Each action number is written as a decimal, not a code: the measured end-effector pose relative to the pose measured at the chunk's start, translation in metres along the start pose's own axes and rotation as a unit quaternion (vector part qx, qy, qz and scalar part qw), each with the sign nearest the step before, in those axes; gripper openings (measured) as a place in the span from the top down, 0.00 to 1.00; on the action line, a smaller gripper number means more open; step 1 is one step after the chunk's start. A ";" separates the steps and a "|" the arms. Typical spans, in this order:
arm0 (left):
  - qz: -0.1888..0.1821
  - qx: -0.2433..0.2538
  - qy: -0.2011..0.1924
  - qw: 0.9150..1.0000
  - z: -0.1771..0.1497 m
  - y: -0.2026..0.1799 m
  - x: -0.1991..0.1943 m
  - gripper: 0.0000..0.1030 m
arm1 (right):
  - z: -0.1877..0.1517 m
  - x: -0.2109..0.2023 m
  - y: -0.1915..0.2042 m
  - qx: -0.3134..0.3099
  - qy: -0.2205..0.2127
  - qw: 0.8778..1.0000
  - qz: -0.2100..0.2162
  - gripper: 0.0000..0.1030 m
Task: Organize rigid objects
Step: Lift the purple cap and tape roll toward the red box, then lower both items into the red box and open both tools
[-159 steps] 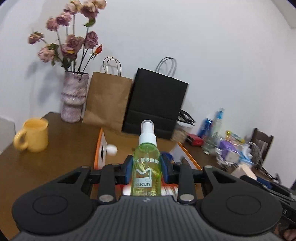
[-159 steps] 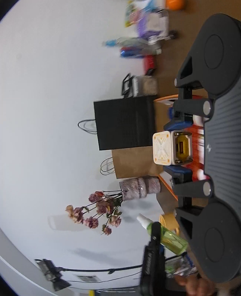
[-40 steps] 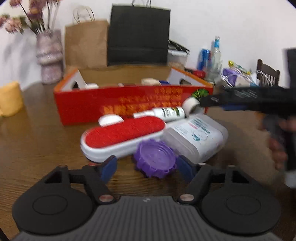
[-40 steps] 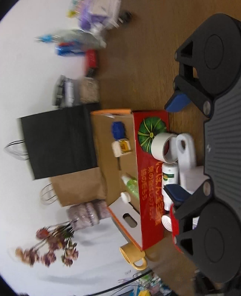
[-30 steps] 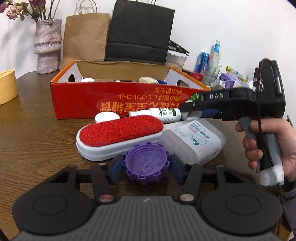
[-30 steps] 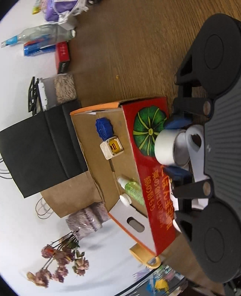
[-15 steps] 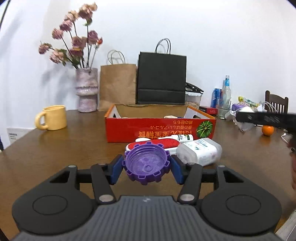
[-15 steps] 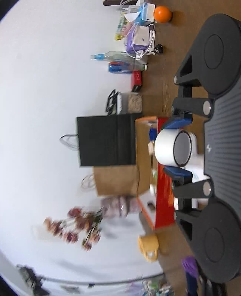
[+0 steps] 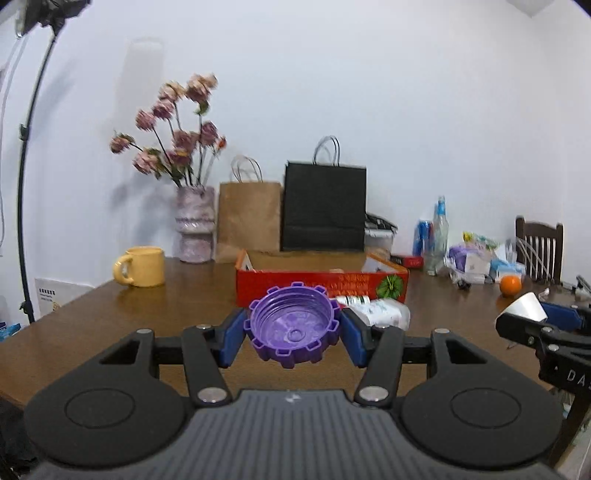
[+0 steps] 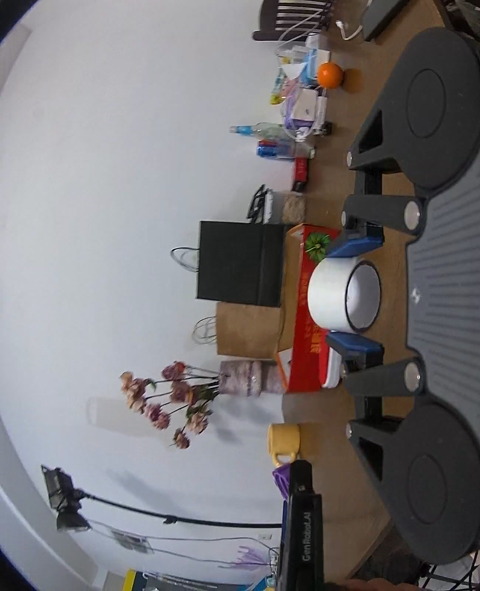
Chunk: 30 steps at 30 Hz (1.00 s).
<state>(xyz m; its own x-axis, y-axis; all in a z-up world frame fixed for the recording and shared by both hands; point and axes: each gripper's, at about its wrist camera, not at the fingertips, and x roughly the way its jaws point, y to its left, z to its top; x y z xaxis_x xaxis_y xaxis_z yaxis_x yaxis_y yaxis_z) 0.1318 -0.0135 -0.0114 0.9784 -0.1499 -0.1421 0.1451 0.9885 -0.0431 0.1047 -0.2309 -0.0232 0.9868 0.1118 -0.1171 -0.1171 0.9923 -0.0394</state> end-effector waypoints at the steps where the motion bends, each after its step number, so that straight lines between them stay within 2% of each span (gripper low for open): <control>1: 0.001 -0.005 -0.007 1.000 0.001 0.001 -0.004 0.46 | 0.002 -0.003 0.002 -0.003 -0.006 1.000 0.001 0.58; 10: 0.009 -0.026 -0.004 1.000 0.004 0.009 0.001 0.46 | 0.000 0.004 0.002 0.015 0.005 1.000 -0.003 0.58; 17: 0.010 -0.027 0.001 1.000 0.015 0.012 0.043 0.46 | 0.008 0.050 -0.011 0.029 0.030 0.999 -0.005 0.58; 22: 0.013 0.003 -0.039 0.999 0.055 0.014 0.095 0.46 | 0.051 0.105 -0.019 0.015 0.015 1.000 0.009 0.58; 25: 0.021 0.024 -0.067 0.997 0.089 0.015 0.132 0.46 | 0.087 0.150 -0.029 0.022 -0.004 0.999 0.026 0.58; 27: 0.009 0.021 -0.094 0.995 0.108 0.019 0.159 0.46 | 0.111 0.187 -0.036 0.026 -0.010 0.999 0.035 0.58; 30: -0.001 0.013 -0.095 0.995 0.131 0.023 0.203 0.46 | 0.139 0.237 -0.045 0.034 -0.016 0.999 0.038 0.58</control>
<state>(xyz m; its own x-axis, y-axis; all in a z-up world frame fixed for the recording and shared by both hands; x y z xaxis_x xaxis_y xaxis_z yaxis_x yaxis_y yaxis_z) 0.3528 -0.0185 0.0881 0.9879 -0.1478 0.0481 0.1487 0.9887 -0.0171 0.3597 -0.2420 0.0882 0.9785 0.1876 -0.0861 -0.1851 0.9821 0.0361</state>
